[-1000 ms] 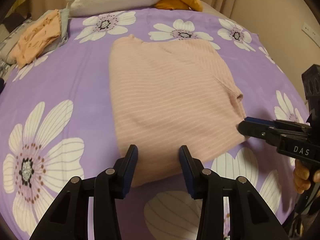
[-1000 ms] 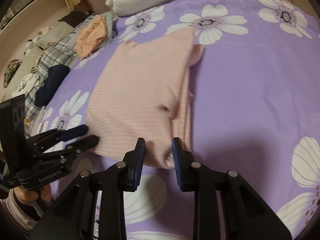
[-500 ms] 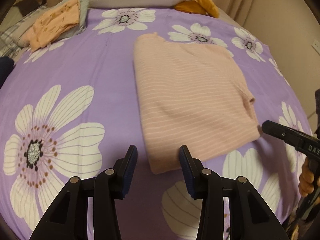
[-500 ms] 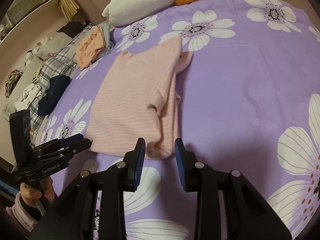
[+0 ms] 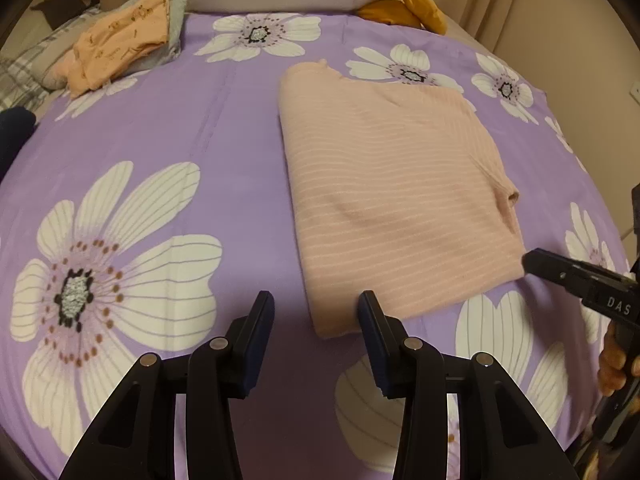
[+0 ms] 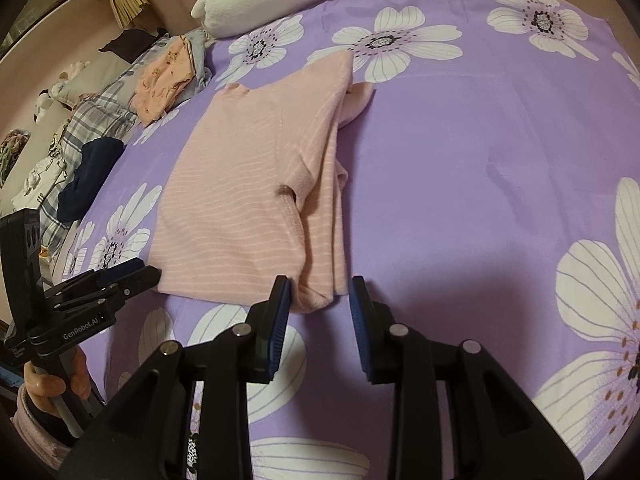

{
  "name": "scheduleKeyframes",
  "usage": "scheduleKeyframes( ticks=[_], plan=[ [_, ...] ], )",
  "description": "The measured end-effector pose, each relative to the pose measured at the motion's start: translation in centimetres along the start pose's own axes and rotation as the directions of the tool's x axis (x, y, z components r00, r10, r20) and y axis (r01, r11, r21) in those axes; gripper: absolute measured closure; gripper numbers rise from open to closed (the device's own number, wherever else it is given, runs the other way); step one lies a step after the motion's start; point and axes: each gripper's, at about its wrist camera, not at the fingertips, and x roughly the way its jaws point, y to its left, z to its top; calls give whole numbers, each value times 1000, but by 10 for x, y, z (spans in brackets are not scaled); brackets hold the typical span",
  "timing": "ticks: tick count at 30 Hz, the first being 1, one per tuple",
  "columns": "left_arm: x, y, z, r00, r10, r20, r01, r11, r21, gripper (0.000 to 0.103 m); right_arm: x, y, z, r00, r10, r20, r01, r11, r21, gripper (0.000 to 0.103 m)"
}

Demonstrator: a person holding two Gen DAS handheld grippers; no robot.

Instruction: Fold small clothes

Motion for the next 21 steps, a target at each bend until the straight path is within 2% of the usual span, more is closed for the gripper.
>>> scheduleKeyframes(
  ticks=[5, 13, 14, 15, 16, 17, 21],
  plan=[
    [-13, 1, -3, 1000, 16, 14, -16, 1000, -6, 60, -16, 4, -1, 999, -36, 34, 37, 999, -21, 72],
    [-42, -5, -2, 997, 30, 67, -30, 1000, -4, 59, -44, 22, -4, 995, -34, 94, 40, 997, -66, 71],
    [-45, -6, -2, 997, 33, 71, -33, 999, -2, 55, -47, 25, -5, 994, -36, 100, 43, 997, -70, 69],
    [-48, -7, -2, 996, 35, 77, -35, 999, -2, 41, -50, 27, -5, 994, -38, 105, 45, 996, -72, 65],
    [-53, -9, -2, 995, 37, 92, -36, 999, -3, 32, -53, 29, -5, 993, -38, 112, 46, 996, -72, 54],
    [-57, -9, -3, 994, 34, 103, -34, 999, -4, 32, -56, 31, -6, 992, -41, 121, 50, 996, -72, 45],
    [-70, -13, -4, 992, 32, 123, -32, 999, 1, 32, -69, 40, -8, 988, -50, 147, 63, 995, -82, 40]
  ],
)
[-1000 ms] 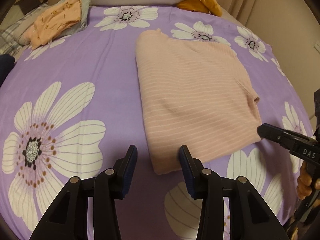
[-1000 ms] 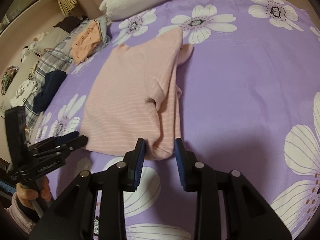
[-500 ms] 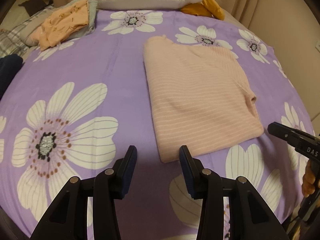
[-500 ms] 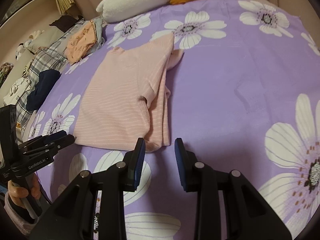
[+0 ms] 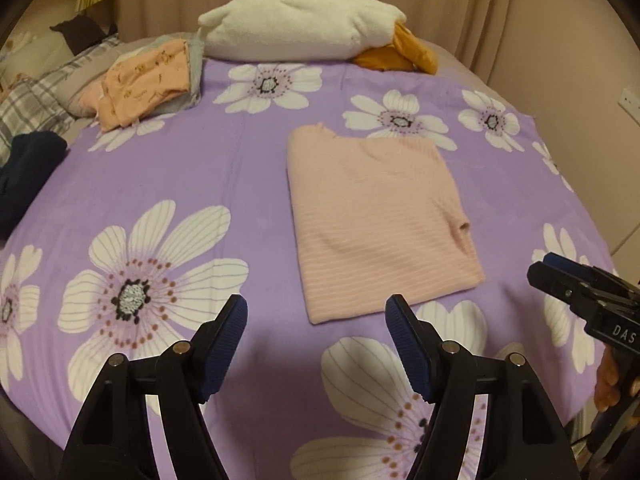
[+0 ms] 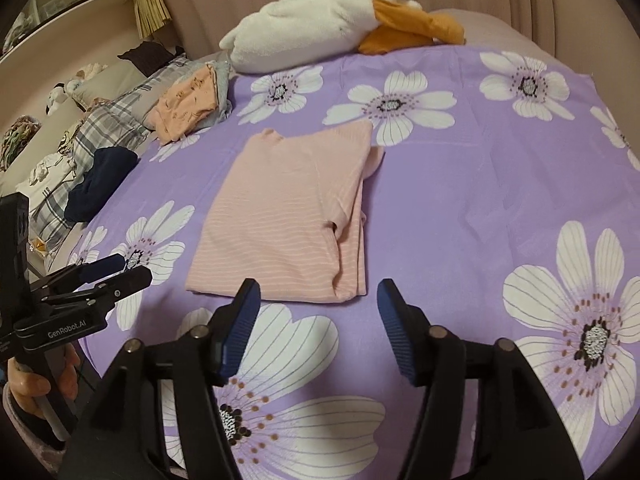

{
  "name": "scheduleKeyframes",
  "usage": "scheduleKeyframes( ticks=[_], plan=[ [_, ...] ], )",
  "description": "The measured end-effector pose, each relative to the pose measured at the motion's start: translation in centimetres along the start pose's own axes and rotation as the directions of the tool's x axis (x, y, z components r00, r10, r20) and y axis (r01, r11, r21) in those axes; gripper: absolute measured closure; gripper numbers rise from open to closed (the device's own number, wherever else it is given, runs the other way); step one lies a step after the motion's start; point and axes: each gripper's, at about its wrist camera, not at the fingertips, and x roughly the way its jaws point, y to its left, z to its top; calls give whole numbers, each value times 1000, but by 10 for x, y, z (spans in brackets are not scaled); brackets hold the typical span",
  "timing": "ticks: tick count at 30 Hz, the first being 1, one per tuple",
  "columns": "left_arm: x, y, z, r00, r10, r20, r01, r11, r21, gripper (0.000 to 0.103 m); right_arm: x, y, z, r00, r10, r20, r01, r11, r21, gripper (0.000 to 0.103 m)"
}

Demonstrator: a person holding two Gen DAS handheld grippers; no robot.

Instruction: Fold small clothes

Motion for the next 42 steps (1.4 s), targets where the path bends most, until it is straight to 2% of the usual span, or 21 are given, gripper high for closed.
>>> scheduleKeyframes(
  ticks=[2, 6, 11, 13, 16, 19, 22, 24, 29, 37, 42],
  plan=[
    [-6, -2, 0, 1000, 1, 8, -1, 1000, 2, 32, -6, 3, 0, 1000, -3, 8, 3, 1000, -5, 37],
    [-15, -4, 0, 1000, 8, 6, -8, 1000, -4, 17, -18, 9, 0, 999, -24, 29, 24, 999, -21, 24],
    [-25, -8, -1, 1000, 24, -12, -24, 1000, -17, 16, -30, 15, -2, 997, -57, 45, 58, 998, -35, 6],
    [-31, -9, -2, 1000, 21, -22, -21, 999, -28, 7, -35, 18, -2, 998, -53, 41, 54, 998, -37, 0],
    [-41, -11, -2, 1000, 20, -23, -21, 999, -34, 5, -46, 26, -2, 996, -70, 49, 73, 996, -49, 0],
    [-48, -13, -1, 998, 53, -38, -55, 998, -33, 5, -57, 35, -2, 994, -88, 65, 93, 993, -69, 0],
    [-59, -13, -2, 999, 25, -44, -27, 999, -45, 5, -69, 41, -2, 990, -117, 76, 123, 990, -69, 0],
    [-67, -13, -2, 999, 11, -43, -13, 998, -55, 5, -79, 45, -1, 990, -116, 86, 123, 990, -73, 0],
    [-84, -15, 0, 999, 31, -7, -32, 998, -57, 4, -100, 53, 0, 987, -108, 116, 119, 989, -92, 0],
    [-80, -22, -4, 997, 71, -20, -71, 997, -27, 5, -99, 58, -6, 989, -108, 101, 118, 988, -101, 0],
    [-81, -21, -3, 998, 64, -15, -65, 998, -23, 5, -99, 58, -5, 990, -102, 98, 111, 990, -90, 0]
  ],
)
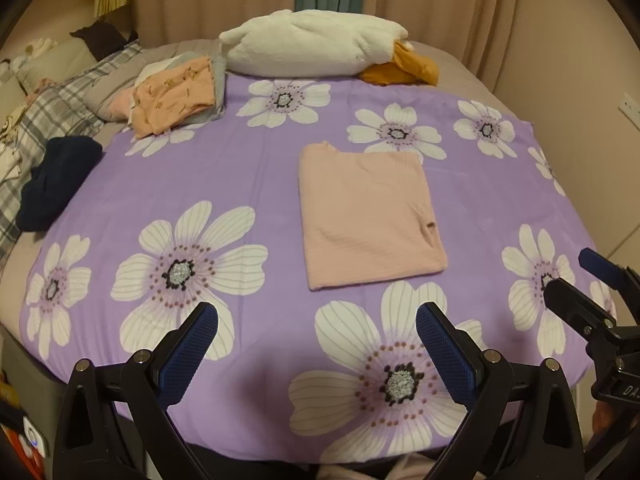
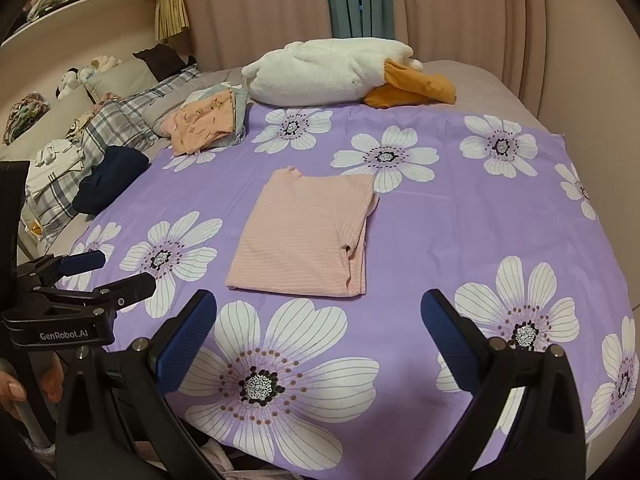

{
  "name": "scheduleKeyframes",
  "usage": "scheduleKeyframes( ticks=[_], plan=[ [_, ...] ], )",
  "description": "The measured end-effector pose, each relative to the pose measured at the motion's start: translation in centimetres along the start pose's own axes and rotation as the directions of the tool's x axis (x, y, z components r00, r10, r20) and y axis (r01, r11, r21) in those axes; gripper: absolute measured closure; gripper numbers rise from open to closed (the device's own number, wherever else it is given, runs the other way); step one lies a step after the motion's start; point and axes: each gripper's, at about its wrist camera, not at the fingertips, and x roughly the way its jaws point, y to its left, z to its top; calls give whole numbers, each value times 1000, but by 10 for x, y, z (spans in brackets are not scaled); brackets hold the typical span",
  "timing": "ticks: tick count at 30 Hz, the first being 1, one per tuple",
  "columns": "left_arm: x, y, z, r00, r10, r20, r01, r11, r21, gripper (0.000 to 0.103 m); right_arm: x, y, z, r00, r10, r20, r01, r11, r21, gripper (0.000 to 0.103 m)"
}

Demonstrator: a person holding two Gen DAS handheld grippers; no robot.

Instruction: Fold small clothes

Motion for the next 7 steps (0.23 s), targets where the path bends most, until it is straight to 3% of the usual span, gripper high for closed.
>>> scheduleKeyframes(
  ticks=[7],
  plan=[
    [-1, -2, 0, 1000, -1, 2, 1, 1000, 5, 4, 0, 1, 1, 1000, 4, -2, -4, 1000, 6, 0]
  ],
)
